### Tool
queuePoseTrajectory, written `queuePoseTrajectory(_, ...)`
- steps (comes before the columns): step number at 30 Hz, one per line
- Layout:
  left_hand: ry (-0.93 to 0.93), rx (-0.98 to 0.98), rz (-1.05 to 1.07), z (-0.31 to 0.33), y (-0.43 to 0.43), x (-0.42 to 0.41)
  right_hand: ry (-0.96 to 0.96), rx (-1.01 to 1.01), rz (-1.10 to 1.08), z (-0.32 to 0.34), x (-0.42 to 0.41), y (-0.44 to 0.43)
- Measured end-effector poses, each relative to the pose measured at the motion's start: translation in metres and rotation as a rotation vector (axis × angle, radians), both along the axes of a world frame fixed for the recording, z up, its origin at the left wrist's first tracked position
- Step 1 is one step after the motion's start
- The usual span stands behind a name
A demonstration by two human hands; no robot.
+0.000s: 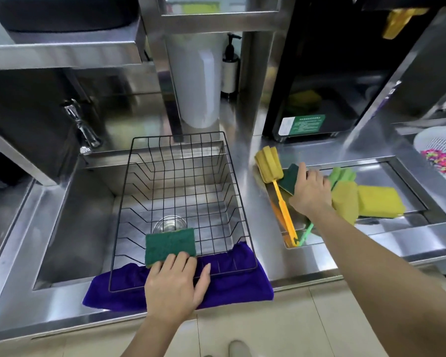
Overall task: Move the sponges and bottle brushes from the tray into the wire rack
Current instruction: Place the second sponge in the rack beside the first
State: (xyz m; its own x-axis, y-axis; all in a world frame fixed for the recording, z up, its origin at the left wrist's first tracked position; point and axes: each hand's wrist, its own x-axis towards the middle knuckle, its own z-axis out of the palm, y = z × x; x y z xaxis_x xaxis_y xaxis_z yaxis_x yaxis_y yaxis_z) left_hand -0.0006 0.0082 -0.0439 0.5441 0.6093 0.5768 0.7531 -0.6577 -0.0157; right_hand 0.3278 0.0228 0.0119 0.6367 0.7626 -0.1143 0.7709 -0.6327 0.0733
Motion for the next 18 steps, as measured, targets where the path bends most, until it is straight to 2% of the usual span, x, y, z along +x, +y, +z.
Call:
queuePoseTrajectory(4, 0.009, -0.007, -0.008, 0.000, 0.000, 0.000, -0.178, -0.050, -0.014, -0.011, -0.003, -0.005)
queuePoseTrajectory(6, 0.004, -0.012, -0.009, 0.000, 0.001, 0.000, -0.183, 0.000, -0.068, -0.013, -0.001, -0.007)
queuePoseTrajectory(13, 0.000, -0.007, 0.013, -0.003, 0.001, 0.001, 0.240, 0.521, -0.483, 0.018, 0.001, 0.008)
queuePoseTrajectory(15, 0.001, -0.002, 0.017, -0.002, 0.001, 0.001, 0.345, 0.672, -0.477, 0.029, -0.001, 0.019)
queuePoseTrajectory(18, -0.001, 0.001, 0.024, -0.001, 0.000, 0.002, 0.537, 0.864, -0.283, 0.043, -0.018, 0.033)
